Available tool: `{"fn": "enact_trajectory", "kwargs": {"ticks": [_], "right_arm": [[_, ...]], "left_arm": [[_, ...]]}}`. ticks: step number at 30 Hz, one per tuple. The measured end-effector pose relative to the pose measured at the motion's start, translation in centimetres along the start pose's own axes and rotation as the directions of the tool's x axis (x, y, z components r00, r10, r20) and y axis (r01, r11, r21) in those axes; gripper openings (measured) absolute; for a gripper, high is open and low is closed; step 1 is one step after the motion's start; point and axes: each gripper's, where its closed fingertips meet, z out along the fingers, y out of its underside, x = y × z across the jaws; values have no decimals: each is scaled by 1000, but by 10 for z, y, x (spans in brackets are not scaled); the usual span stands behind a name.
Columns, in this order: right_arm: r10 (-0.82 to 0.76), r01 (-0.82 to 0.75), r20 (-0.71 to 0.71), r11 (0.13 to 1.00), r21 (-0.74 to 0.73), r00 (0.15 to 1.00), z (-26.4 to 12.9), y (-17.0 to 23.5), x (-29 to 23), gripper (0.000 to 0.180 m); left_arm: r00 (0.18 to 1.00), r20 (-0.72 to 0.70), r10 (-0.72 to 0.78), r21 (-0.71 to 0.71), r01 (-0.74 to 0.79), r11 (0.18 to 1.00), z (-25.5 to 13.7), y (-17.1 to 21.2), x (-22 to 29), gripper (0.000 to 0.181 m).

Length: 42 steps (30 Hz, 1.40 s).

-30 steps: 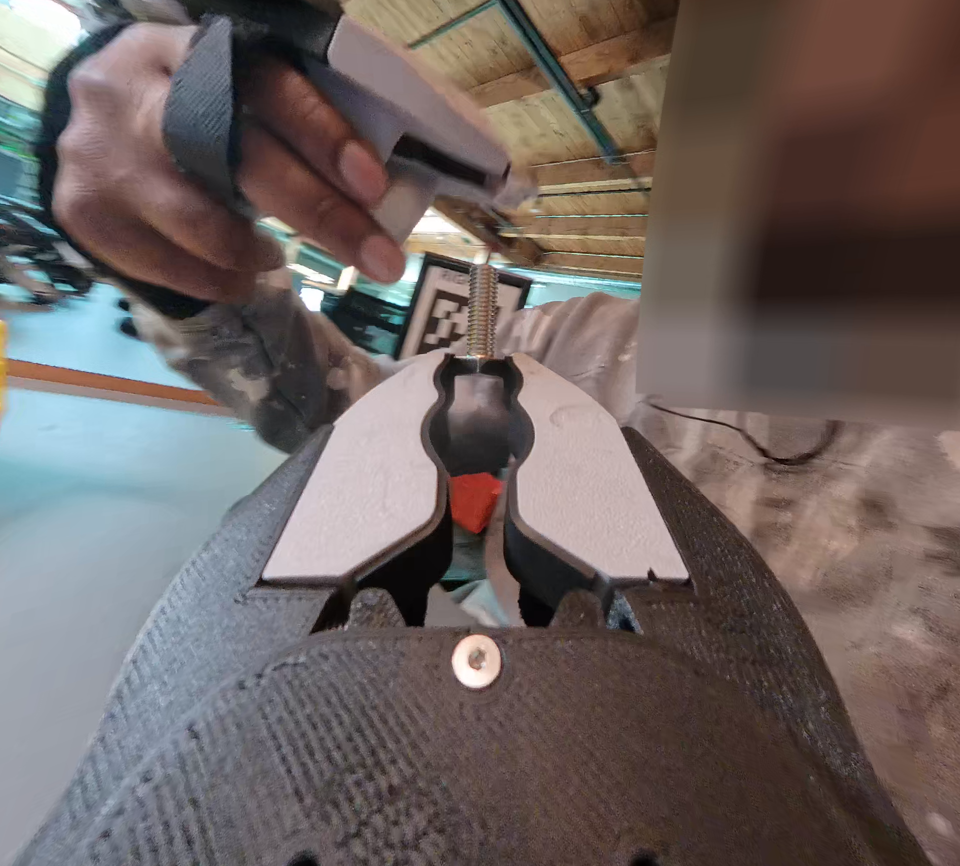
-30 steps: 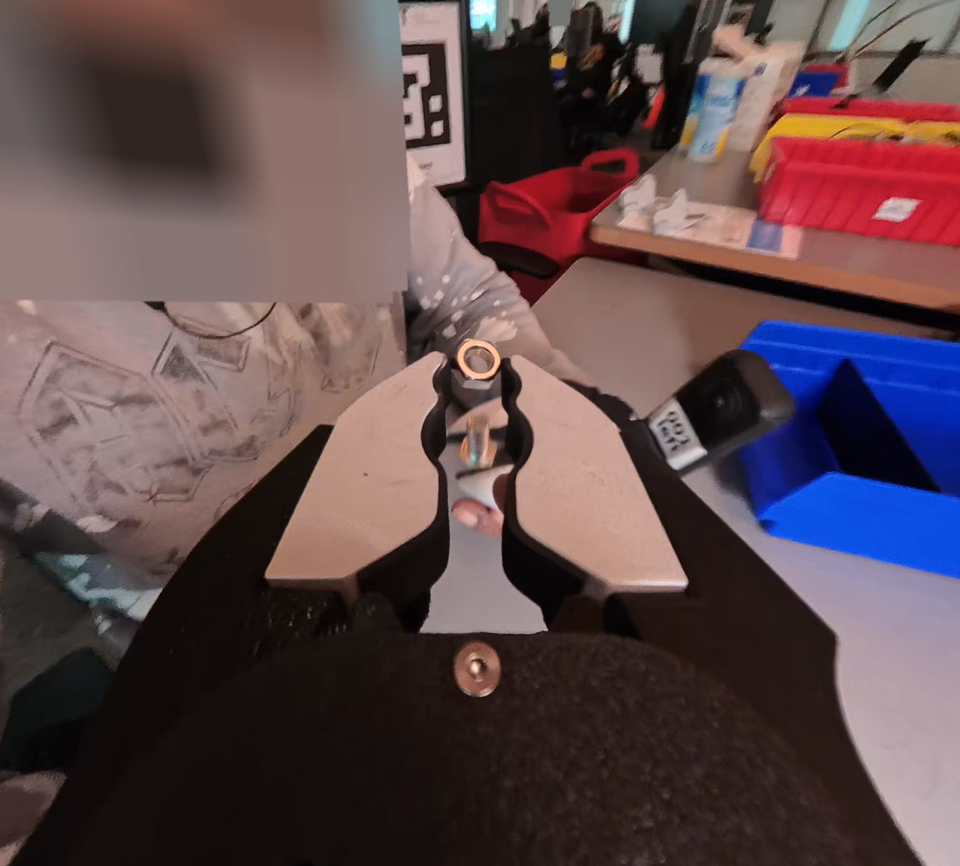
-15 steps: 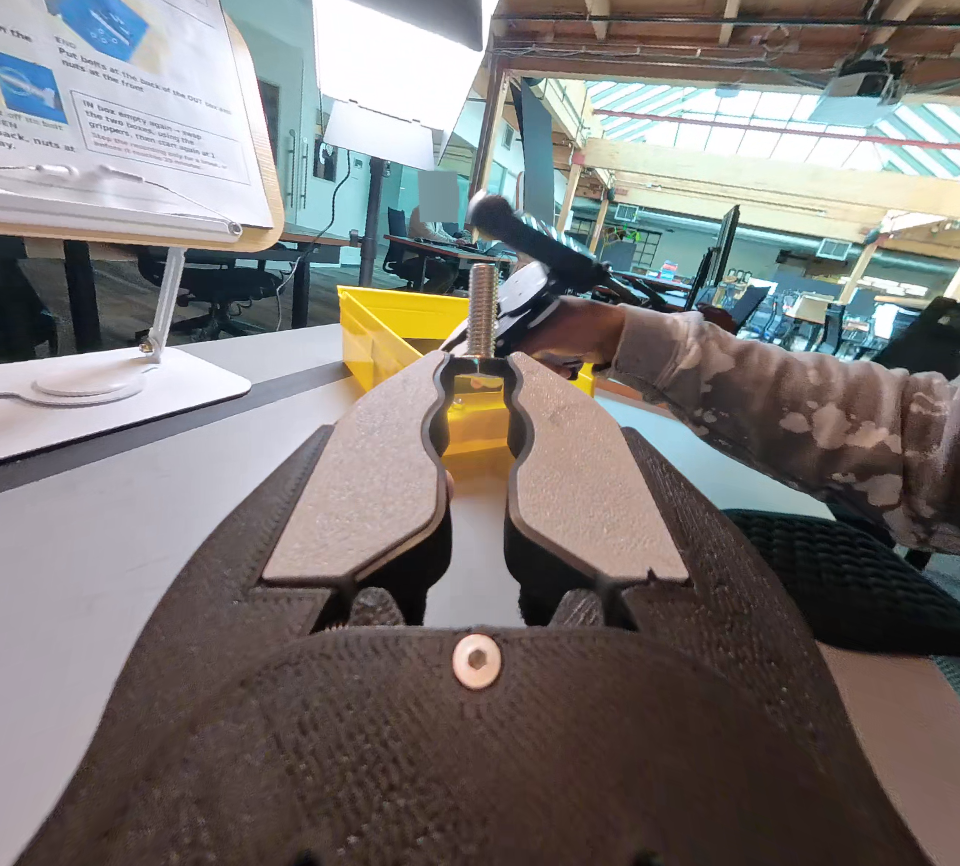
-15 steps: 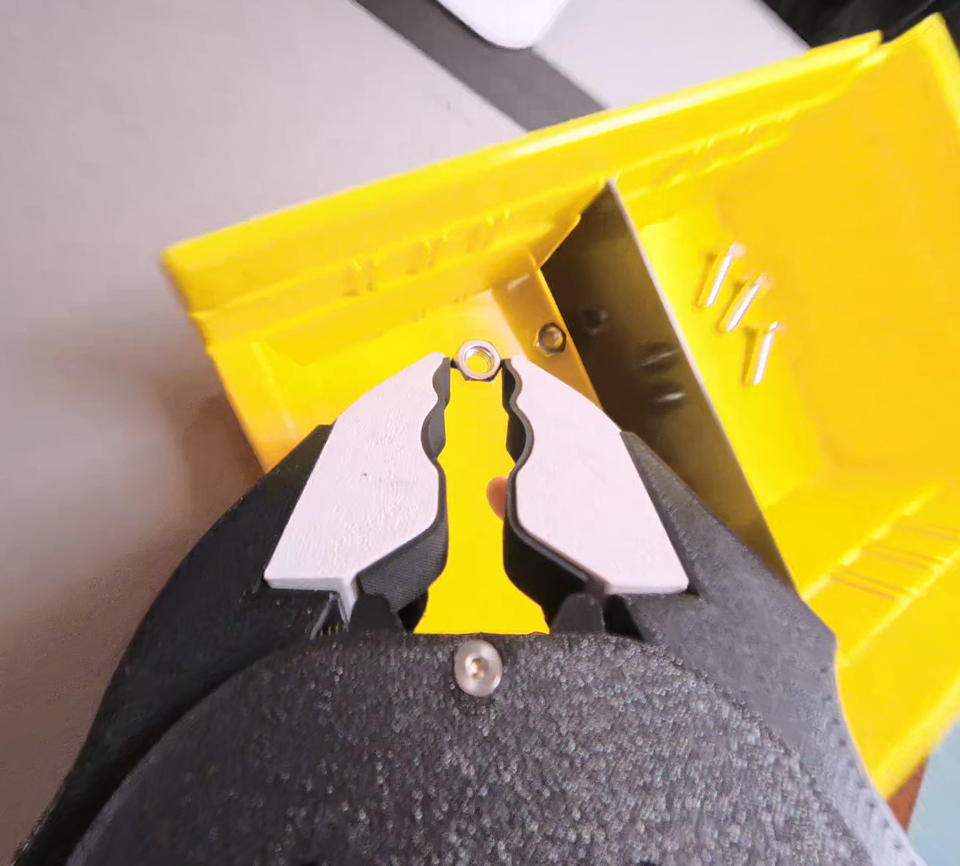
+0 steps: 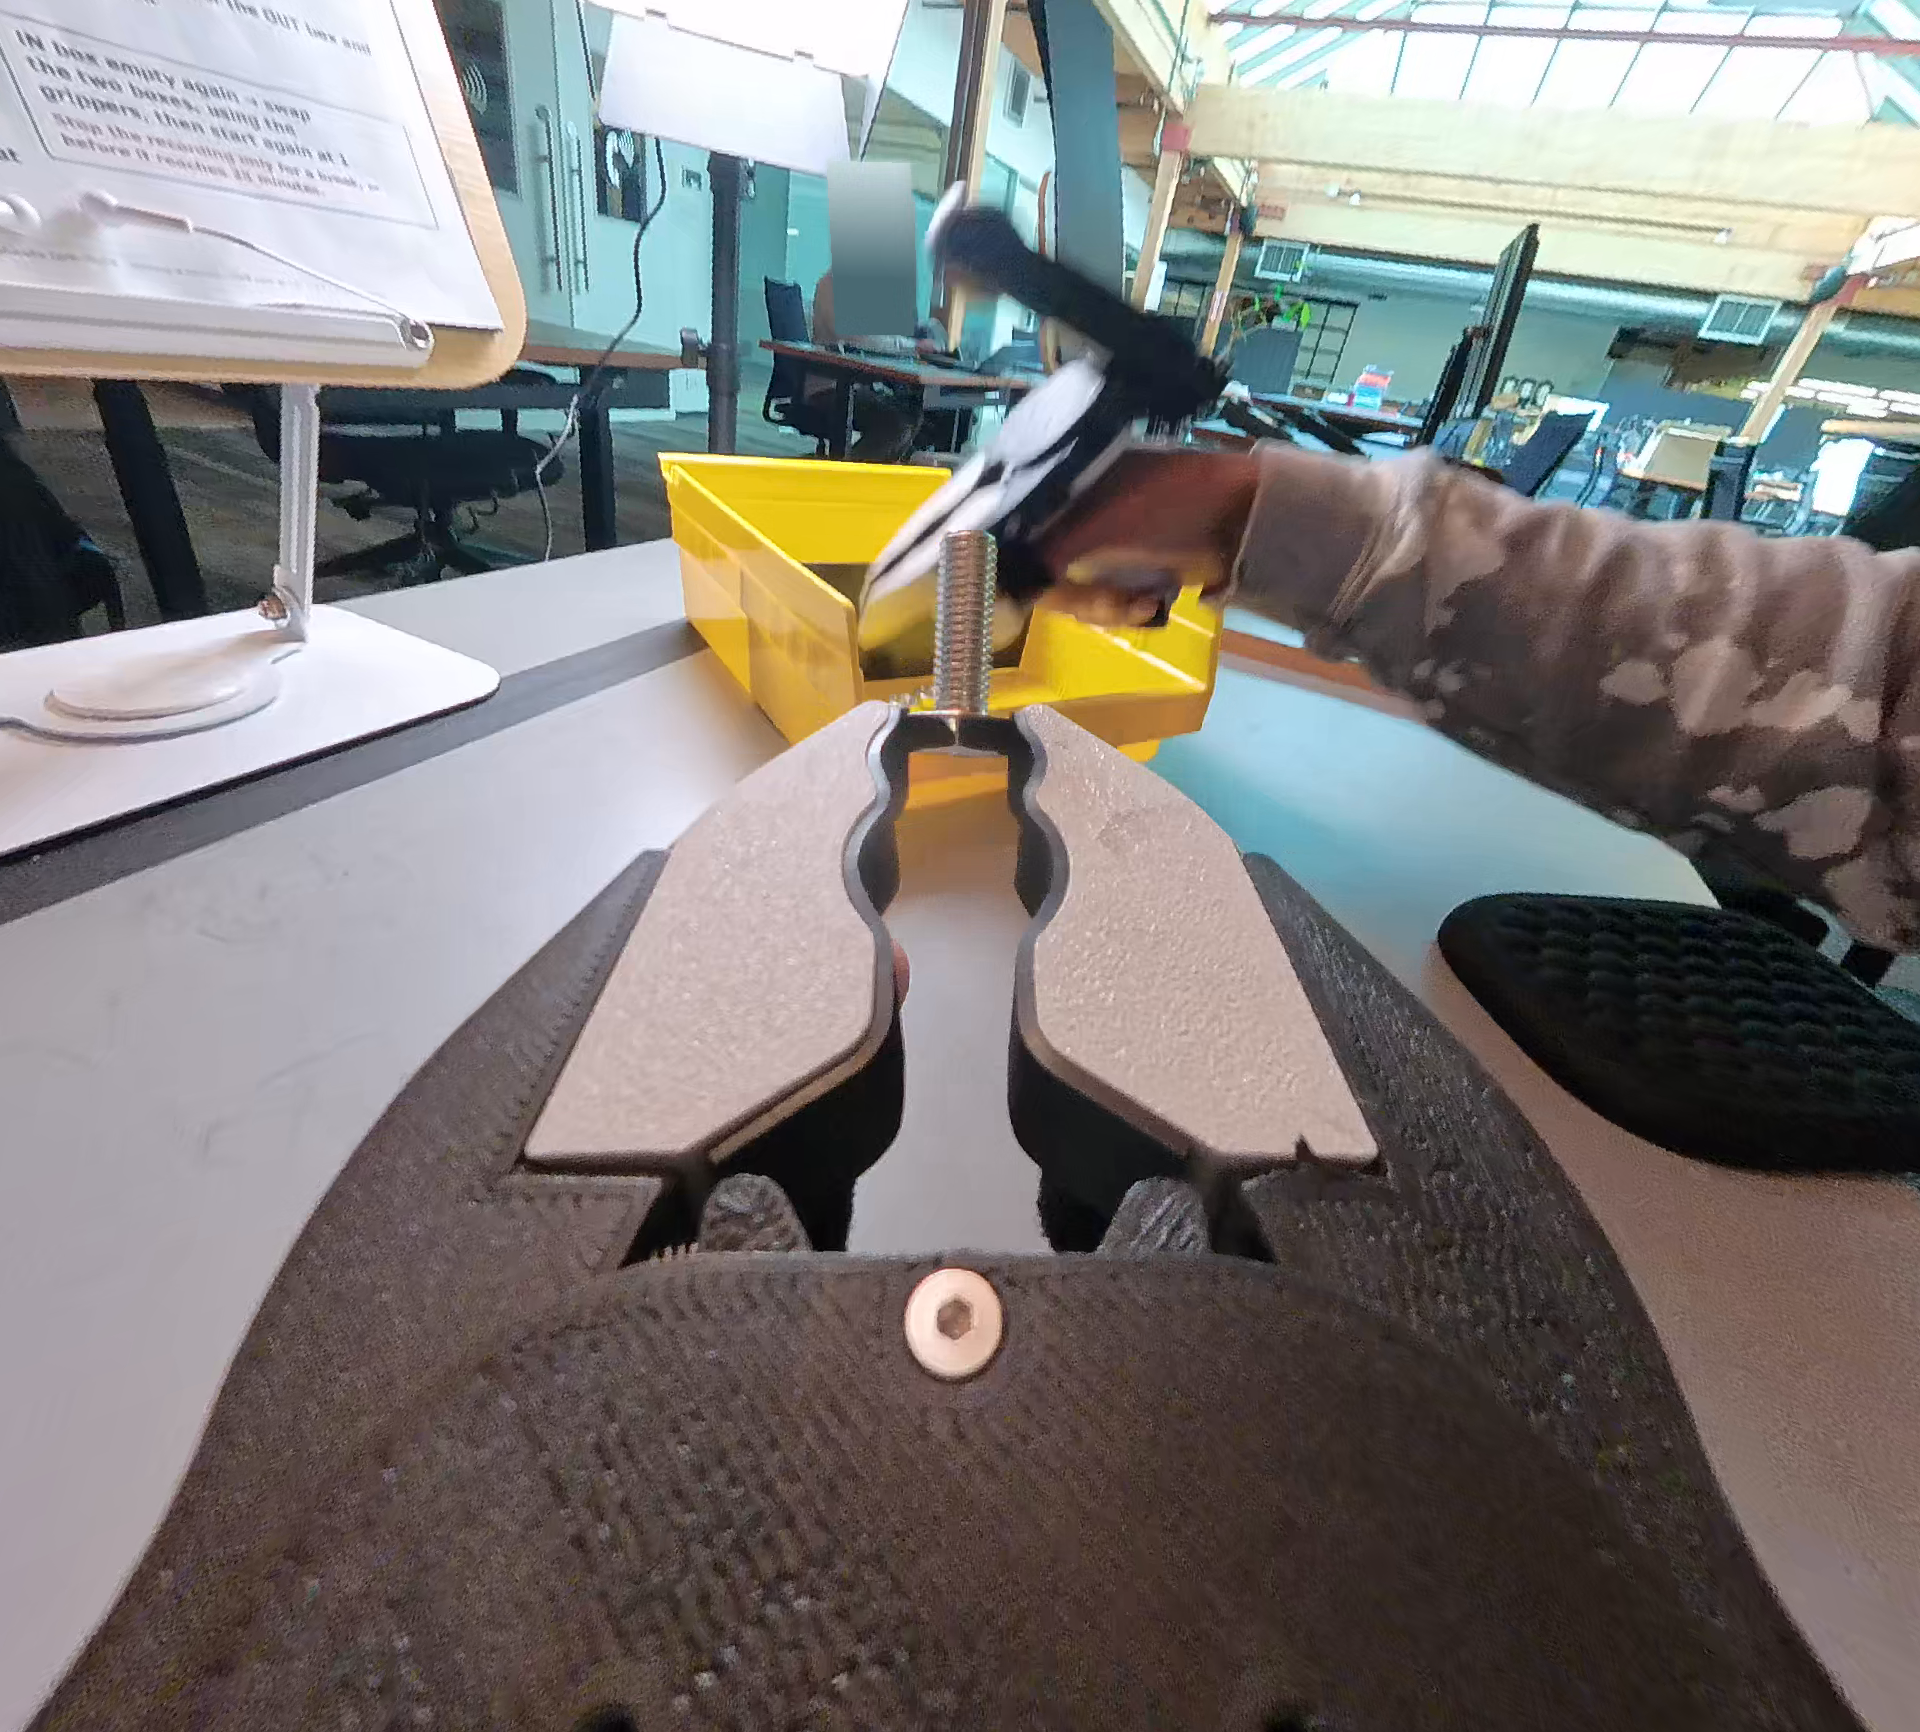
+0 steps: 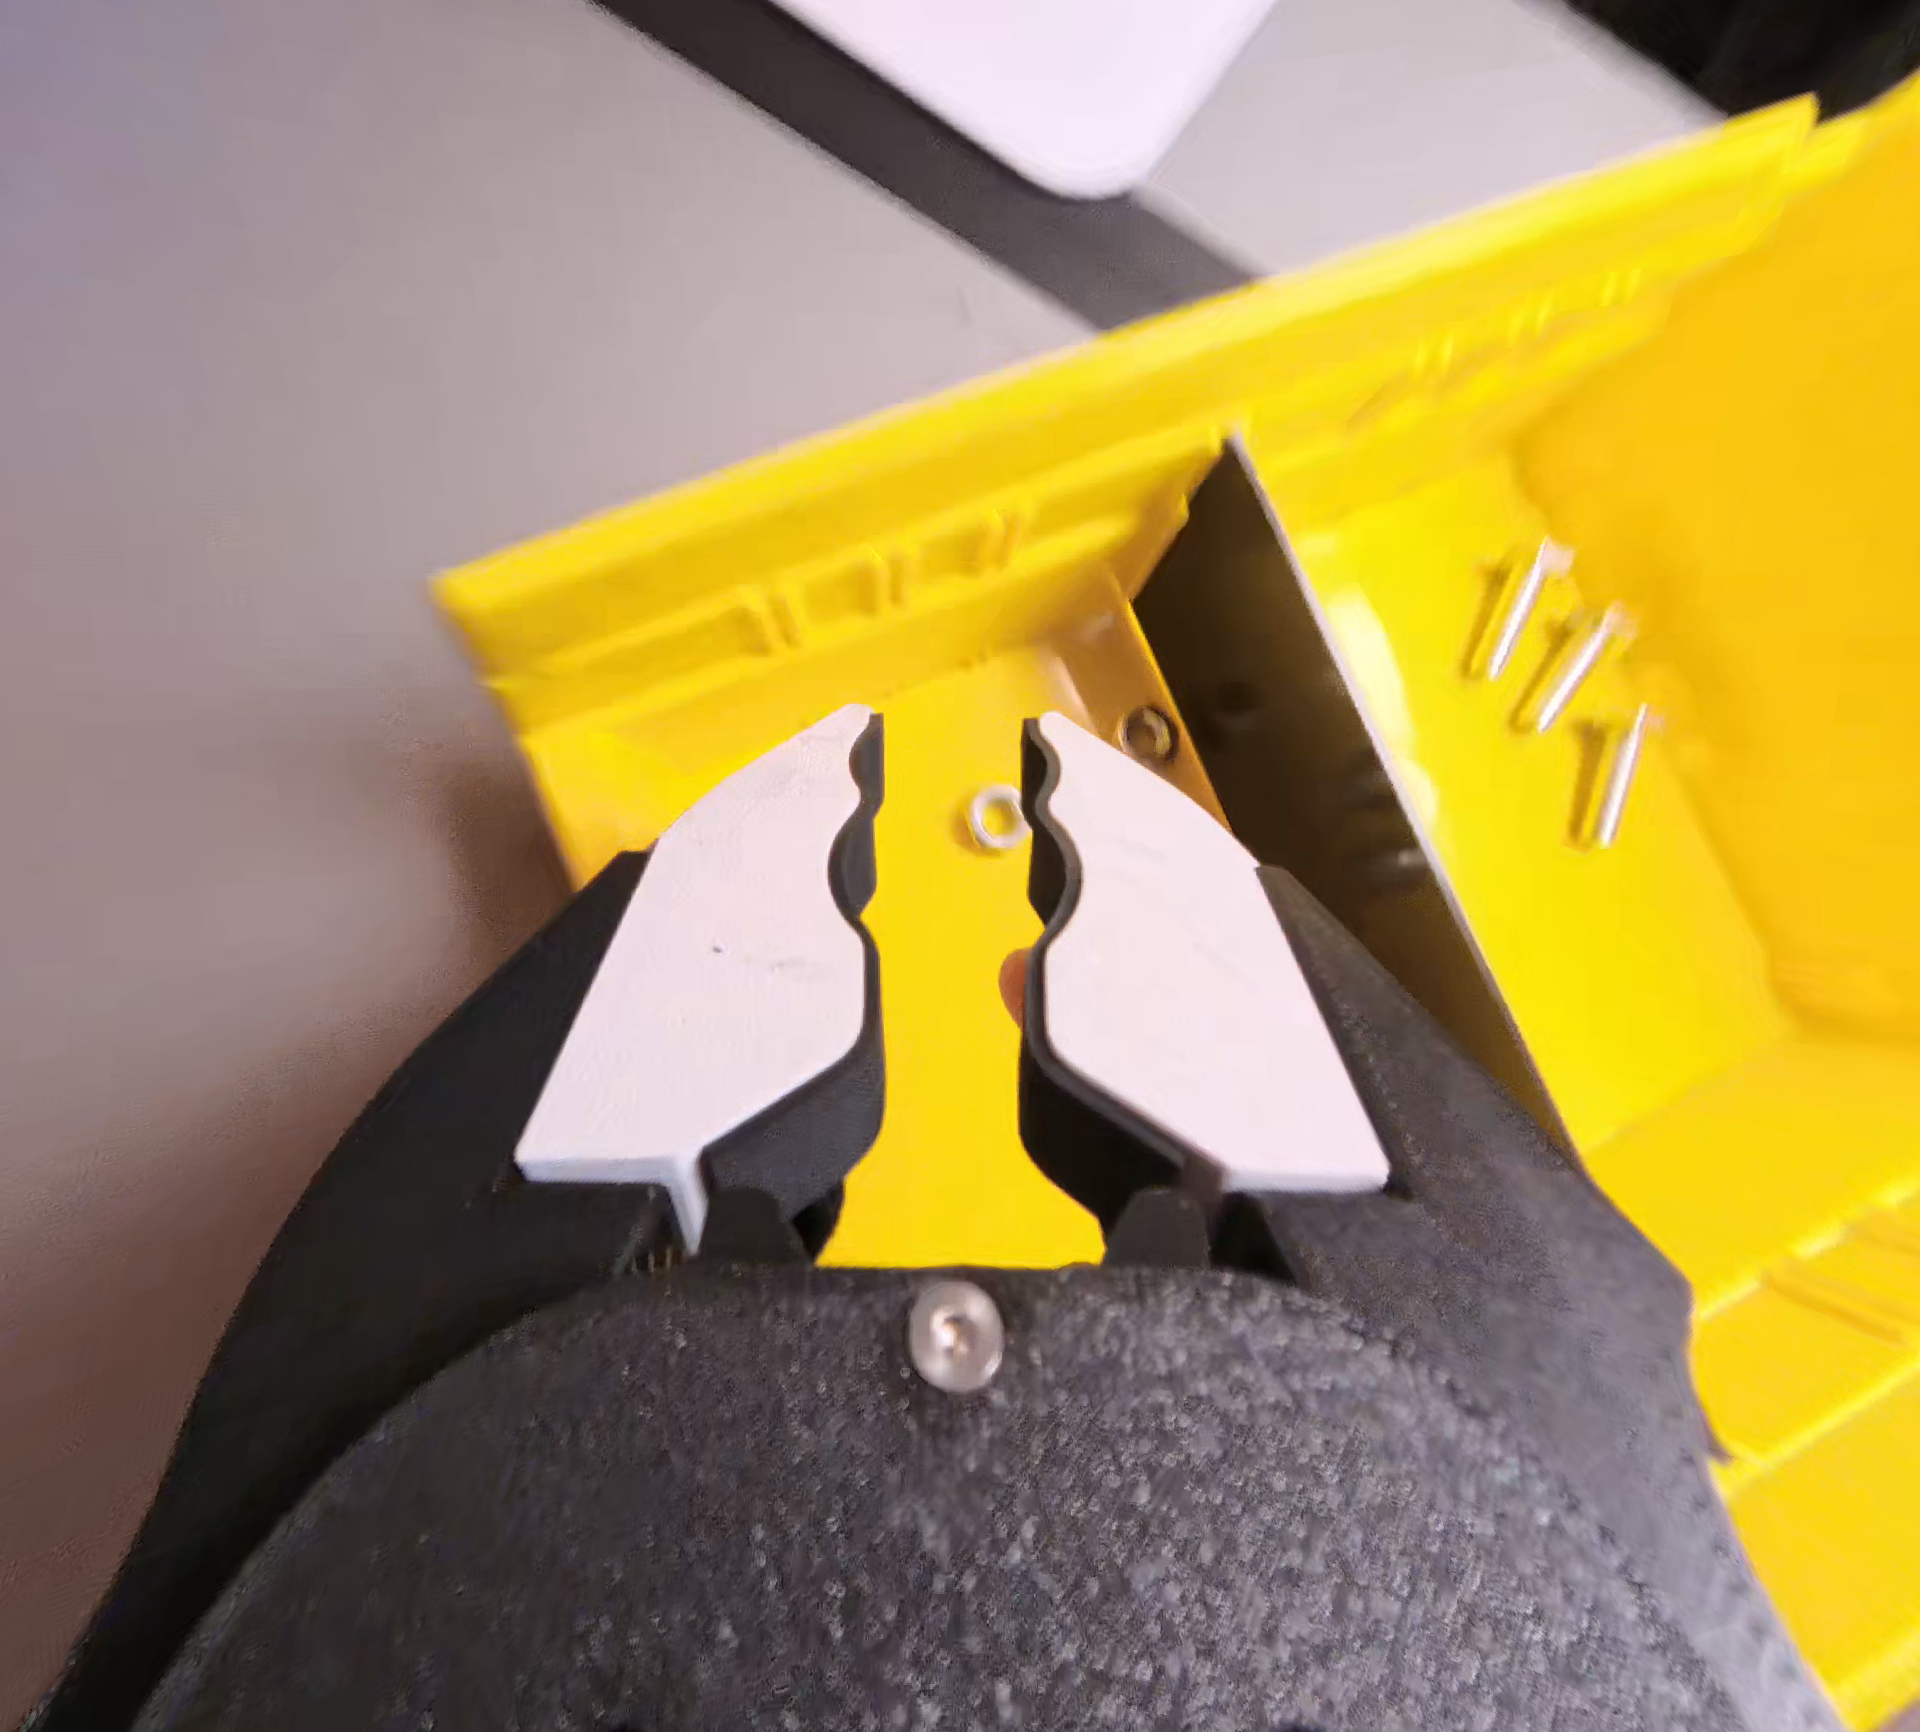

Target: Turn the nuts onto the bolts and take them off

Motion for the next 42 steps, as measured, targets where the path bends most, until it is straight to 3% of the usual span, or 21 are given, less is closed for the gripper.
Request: {"fn": "enact_trajectory", "kwargs": {"ticks": [3, 5, 8, 11, 14, 16, 19, 21, 22, 24, 26, 29, 32, 35, 37, 39, 42], "right_arm": [[-124, 106, 62, 966, 235, 990, -55, -54, -32, 27], [-297, 228, 139, 900, 370, 945, -91, -79, -74, 25], [-632, 506, 160, 725, 467, 758, -125, -81, -149, 22], [-860, 794, 108, 504, 340, 500, -115, -50, -198, 25], [-951, 931, 113, 305, 202, 287, -90, -18, -217, 28], [-969, 960, 123, 233, 154, 215, -74, -5, -220, 29], [-974, 972, 144, 196, 128, 178, -57, 6, -223, 27], [-978, 977, 136, 177, 120, 161, -50, 8, -223, 11], [-979, 978, 135, 171, 123, 154, -49, 8, -223, 10], [-973, 971, 143, 200, 130, 182, -47, 6, -222, 10], [-953, 947, 155, 283, 151, 260, -51, -1, -216, 10], [-852, 829, 126, 523, 198, 507, -69, -43, -170, 10], [-581, 581, -45, 800, 148, 812, -81, -94, -47, 10], [-197, 191, -176, 980, -49, 965, -69, -73, 83, 10], [33, -71, -256, 988, -139, 966, -48, -39, 138, 10], [164, -233, -300, 950, -210, 940, -22, -5, 163, 10], [168, -325, -402, 873, -363, 900, 8, 40, 183, 10]], "left_arm": [[1000, -14, -17, -61, 17, 998, 3, 10, -1, 18], [998, -47, -41, -126, 35, 991, 6, 21, 3, 18], [993, -101, -64, -234, 39, 971, 9, 38, 11, 19], [990, -127, -58, -325, 14, 946, 10, 53, 17, 19], [989, -143, -34, -381, -24, 924, 11, 63, 23, 18], [989, -150, -4, -407, -59, 912, 11, 67, 25, 18], [986, -156, 54, -434, -117, 893, 10, 71, 26, 18], [985, -157, 76, -449, -140, 883, 10, 74, 25, 19], [984, -154, 85, -454, -147, 879, 9, 75, 24, 19], [985, -143, 92, -437, -147, 887, 10, 73, 22, 18], [991, -101, 83, -349, -113, 930, 11, 58, 16, 22], [997, 1, 80, -198, -78, 977, 5, 28, -3, 34], [989, 96, 112, -141, -98, 985, -3, 16, -24, 34], [988, 109, 106, -155, -88, 984, -3, 22, -28, 32], [988, 100, 119, -181, -99, 978, -1, 29, -27, 31], [987, 95, 132, -198, -111, 974, 0, 34, -25, 30], [987, 96, 132, -206, -110, 972, 0, 38, -23, 29]]}}
